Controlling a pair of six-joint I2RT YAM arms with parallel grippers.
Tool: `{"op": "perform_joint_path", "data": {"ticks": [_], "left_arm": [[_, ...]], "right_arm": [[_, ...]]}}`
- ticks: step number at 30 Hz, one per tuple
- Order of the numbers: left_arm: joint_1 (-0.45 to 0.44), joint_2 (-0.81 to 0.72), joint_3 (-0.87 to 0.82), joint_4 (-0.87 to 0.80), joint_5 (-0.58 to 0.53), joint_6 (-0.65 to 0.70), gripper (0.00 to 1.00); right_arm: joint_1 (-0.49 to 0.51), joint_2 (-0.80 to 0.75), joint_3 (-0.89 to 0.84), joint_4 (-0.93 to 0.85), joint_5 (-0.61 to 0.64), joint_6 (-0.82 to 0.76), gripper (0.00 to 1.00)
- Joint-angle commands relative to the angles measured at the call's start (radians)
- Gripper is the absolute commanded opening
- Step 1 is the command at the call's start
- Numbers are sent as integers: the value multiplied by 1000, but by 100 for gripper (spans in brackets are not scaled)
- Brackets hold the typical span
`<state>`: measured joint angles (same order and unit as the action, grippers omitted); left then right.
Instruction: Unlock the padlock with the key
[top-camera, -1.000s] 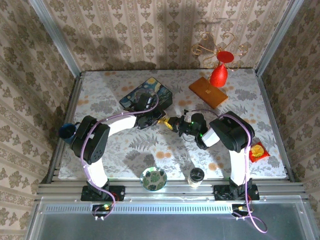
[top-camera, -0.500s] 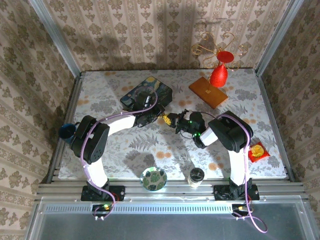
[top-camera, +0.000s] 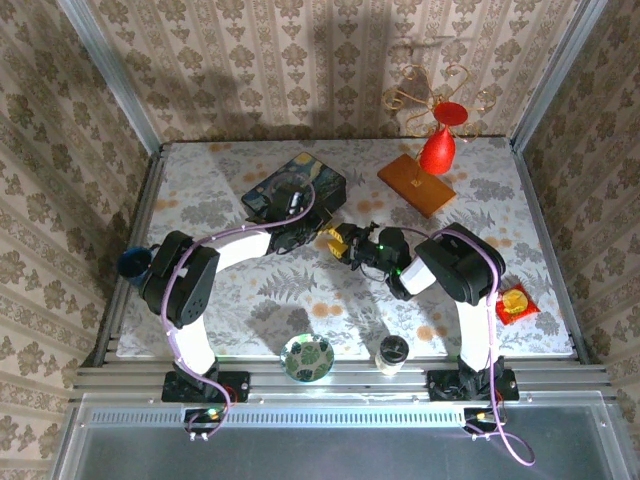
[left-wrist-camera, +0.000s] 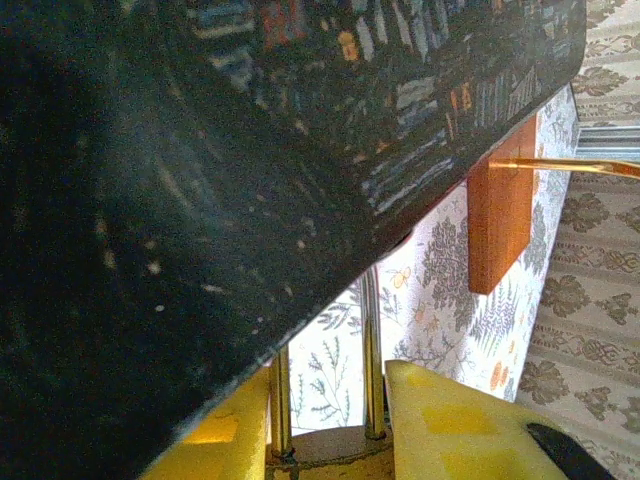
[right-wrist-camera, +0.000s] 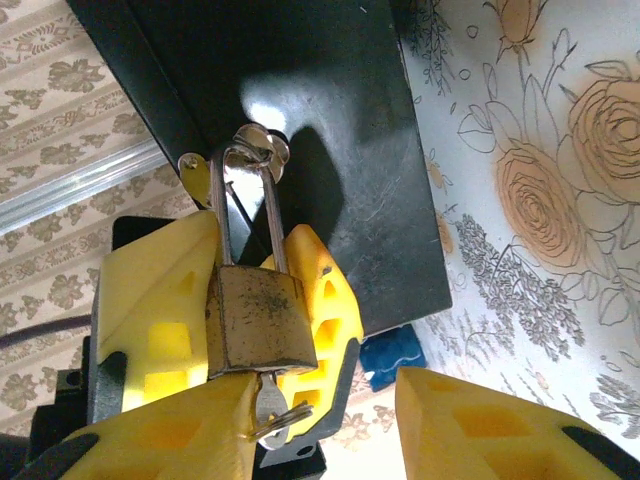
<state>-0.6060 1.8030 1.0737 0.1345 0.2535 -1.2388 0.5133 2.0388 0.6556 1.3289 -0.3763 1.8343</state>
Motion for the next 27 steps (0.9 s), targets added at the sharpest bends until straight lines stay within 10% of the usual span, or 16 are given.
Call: {"op": "perform_joint_path", "data": {"ticks": [1,13,19,27], "left_arm": [[-32,-35,8,42,117,-10,0],[-31,31,-17,-12,99,-10,0],[-32,51,-39,-13,95,-13,22],[-41,58,-49,9,113,-21,40]], "right_arm": [[-11,-29,-33,-34,59,-66,45],[-33,-296,-62,-558,74,-389,58],[-32,-521,-13,-1014,198,-630,67],[-32,-640,4,-1195,286,-753,68]]}}
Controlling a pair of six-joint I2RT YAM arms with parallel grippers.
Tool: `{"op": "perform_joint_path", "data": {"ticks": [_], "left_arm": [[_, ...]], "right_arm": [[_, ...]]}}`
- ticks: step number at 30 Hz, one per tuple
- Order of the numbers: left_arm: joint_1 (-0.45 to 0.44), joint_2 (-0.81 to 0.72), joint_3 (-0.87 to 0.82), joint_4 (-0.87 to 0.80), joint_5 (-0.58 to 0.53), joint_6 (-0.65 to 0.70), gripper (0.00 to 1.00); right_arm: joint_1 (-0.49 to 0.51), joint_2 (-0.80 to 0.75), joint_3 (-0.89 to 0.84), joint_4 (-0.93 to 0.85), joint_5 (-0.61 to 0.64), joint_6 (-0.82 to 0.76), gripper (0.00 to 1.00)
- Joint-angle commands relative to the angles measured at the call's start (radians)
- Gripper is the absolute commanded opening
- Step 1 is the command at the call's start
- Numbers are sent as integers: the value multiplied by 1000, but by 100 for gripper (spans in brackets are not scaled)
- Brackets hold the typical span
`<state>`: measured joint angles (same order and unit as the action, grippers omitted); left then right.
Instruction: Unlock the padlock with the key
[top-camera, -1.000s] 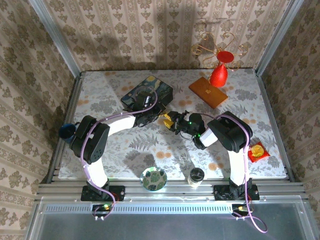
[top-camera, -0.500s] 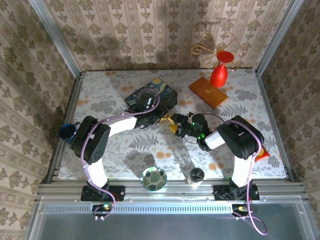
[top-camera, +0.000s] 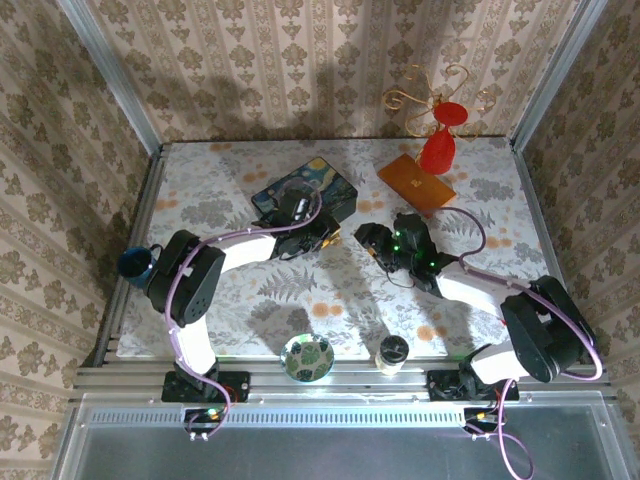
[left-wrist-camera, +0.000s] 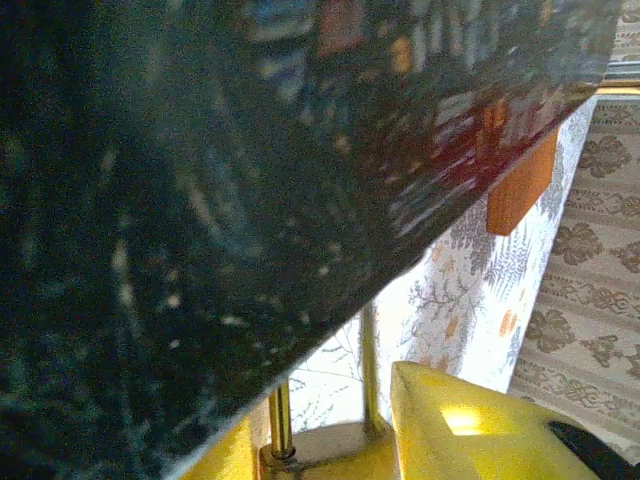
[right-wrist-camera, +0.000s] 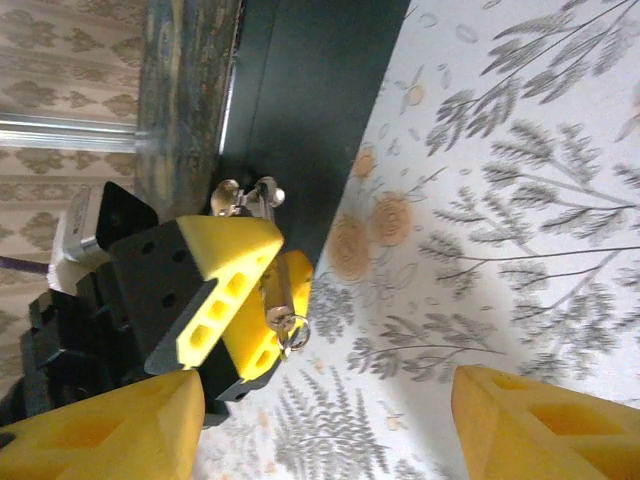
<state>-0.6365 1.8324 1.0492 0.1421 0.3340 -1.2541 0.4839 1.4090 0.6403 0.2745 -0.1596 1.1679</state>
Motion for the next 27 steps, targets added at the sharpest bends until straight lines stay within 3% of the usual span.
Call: {"op": "perform_joint_path", "data": {"ticks": [1,3,10,17,22,27], "left_arm": [[-10,30,-26,-1,33,-6,43],[-14,32,-30,-4,35,-6,51],[-14,22,-46,-8,29,4,51],[-10,-43,-25,-151,-70,116,52],[-10,-70,-4,-191,-164,185,67],[-27,-39,-5,-84,-241,257,61]], "right_arm": [[-2,-10,24,-149,68,-102,68],[-2,-10,38,-163,61,-138,67],[-2,-9,78,-205,55,-255,61],[-1,10,92,-219,38,-358,54],[-5,50,121,-248,28,-440,49],[-13,109,150,-243,-10,-456,47]]}}
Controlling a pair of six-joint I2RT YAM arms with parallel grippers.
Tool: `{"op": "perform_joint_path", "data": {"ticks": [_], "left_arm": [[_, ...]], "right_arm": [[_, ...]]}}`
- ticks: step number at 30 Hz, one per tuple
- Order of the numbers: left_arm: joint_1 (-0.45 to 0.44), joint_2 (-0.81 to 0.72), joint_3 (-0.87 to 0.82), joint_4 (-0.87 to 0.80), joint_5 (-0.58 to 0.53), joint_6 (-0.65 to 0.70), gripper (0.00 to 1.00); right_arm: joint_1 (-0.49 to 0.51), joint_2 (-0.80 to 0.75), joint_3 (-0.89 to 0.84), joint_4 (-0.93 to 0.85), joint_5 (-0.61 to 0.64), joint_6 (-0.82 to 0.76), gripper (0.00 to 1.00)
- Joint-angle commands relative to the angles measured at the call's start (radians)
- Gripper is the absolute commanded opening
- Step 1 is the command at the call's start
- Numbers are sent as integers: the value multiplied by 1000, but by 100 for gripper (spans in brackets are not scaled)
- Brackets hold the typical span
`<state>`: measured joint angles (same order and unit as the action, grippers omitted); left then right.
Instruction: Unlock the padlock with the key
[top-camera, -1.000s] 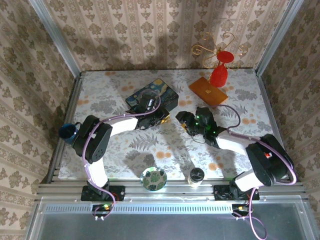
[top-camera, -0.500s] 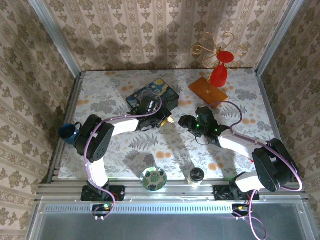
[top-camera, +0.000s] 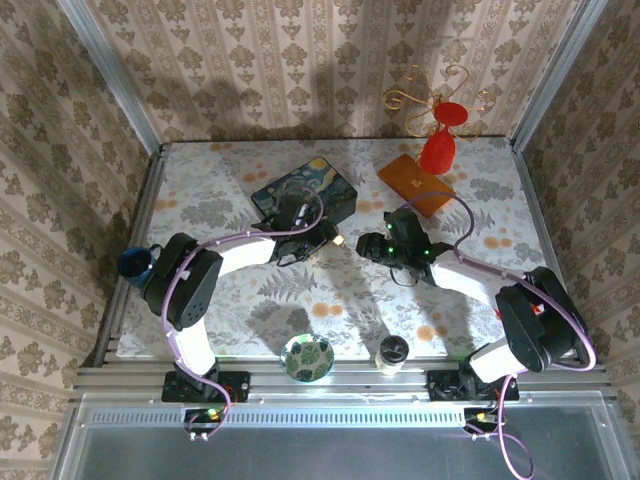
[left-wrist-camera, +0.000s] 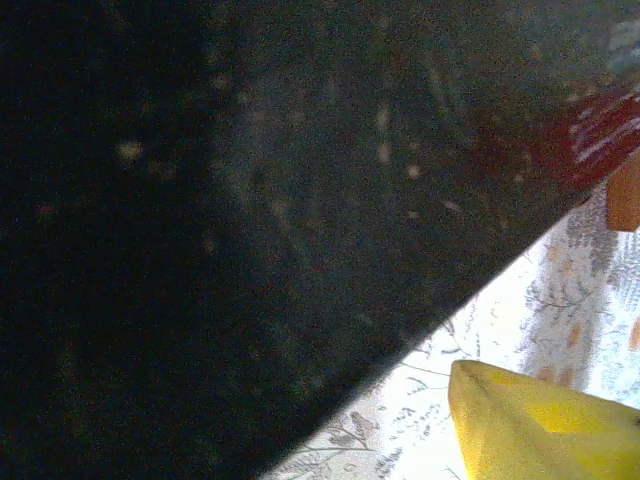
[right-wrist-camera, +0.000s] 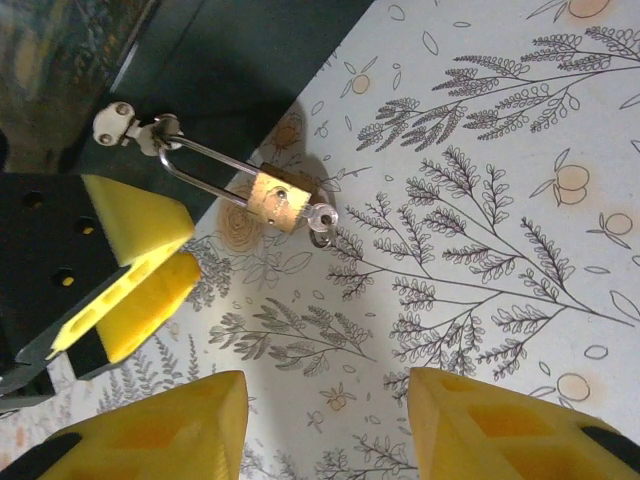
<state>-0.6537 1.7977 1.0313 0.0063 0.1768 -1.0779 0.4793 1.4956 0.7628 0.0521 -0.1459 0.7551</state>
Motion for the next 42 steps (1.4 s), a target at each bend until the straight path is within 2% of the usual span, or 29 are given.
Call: {"op": "perform_joint_path", "data": {"ticks": [1,8,18,23,29,36,41,42], "left_arm": [[-17,4,5,88,-105,99,59],[-59,59,-27,253,-179,139,59],[-79,69,-74,245,-216,59,62],[-80,118,-83,353,-209,59,61],[-80,159,-98,467,-217,62,52],[-81,186,-118,567,-228,72,49],[-82,209,-135,647,-223,65,41],[-83,210,-137,657,-222,65,37]], "right_arm": [[-10,31,29,-15,-30,-43,46],[-26,31,20,18,-55,-36,46],[-46,-33,-40,47,-42,-19,45],[-50,-44,-49,50,-35,-16,45],[-51,-59,-57,55,-31,-7,45],[-50,-72,-75,70,-21,1,44],[-51,-68,-79,81,-20,6,44],[-51,-66,-79,83,-20,6,44]]}}
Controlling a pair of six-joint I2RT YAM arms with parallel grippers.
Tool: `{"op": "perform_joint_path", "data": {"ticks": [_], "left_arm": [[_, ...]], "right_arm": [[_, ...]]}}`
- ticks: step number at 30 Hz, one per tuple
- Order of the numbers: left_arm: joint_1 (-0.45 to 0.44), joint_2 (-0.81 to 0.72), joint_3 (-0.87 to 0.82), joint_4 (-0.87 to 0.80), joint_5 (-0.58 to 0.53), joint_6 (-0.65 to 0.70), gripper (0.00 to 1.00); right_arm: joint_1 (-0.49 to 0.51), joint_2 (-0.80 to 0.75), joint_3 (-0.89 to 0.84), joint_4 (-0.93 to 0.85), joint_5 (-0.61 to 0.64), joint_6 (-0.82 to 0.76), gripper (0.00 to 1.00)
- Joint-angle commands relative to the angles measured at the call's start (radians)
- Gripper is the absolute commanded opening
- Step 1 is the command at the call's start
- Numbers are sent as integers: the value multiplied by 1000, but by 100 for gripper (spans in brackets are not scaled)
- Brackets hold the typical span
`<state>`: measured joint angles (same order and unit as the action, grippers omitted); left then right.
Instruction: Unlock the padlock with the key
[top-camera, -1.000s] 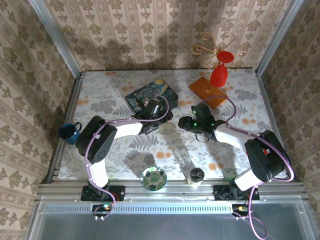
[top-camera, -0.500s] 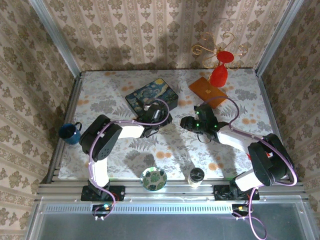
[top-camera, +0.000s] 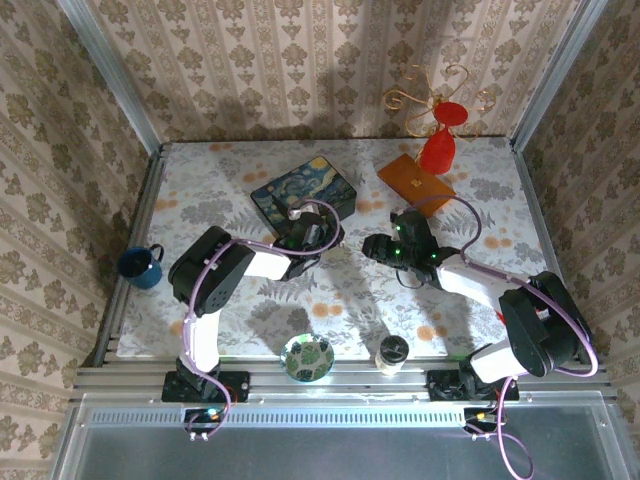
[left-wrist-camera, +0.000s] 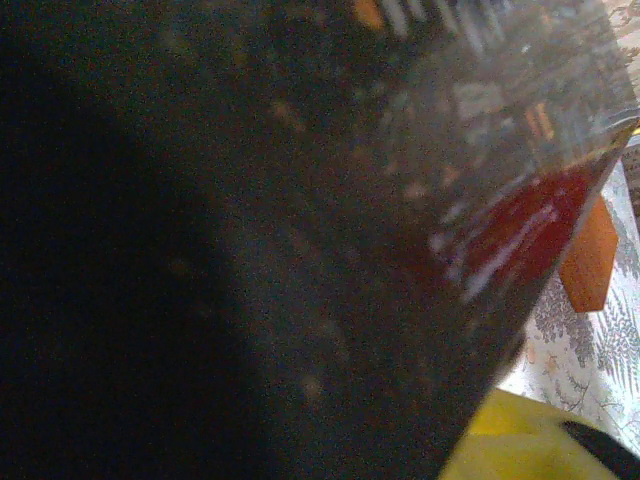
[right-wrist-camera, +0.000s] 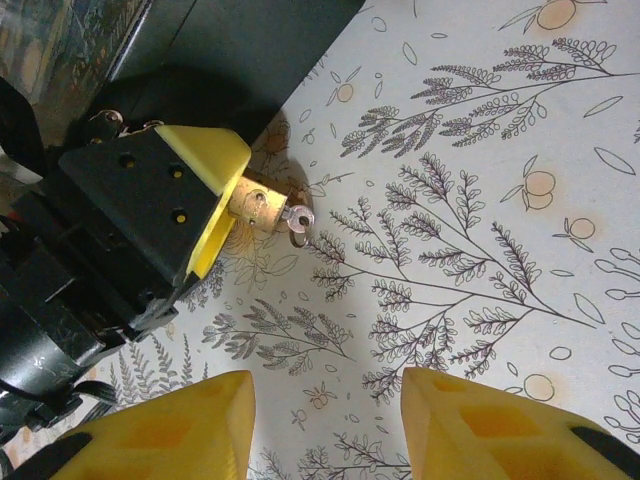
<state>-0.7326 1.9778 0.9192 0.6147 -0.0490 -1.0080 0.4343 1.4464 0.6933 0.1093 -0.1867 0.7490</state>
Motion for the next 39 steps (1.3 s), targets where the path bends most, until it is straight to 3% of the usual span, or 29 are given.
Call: {"op": "perform_joint_path", "data": {"ticks": [1,13,16,21,32,39], "left_arm": [[-3,31,-25,55,4,-4,34],[-1,-13,-36,51,35,-22,19],[1,-35,-43,51,59,-41,12],[17,-86,-54,35,114,-83,9],[52,-182,35,-246,283,-201,5],[56,-168,69,-291,341,-242,1]], "right_arm": [[-6,-16,-8,28,20,13,44],[-6,11,-15,61,3,24,44],[-8,33,-30,106,-25,43,44],[-14,78,-52,211,-75,49,41],[26,40,-20,125,4,-292,35],[128,48,34,60,113,-469,36]]}}
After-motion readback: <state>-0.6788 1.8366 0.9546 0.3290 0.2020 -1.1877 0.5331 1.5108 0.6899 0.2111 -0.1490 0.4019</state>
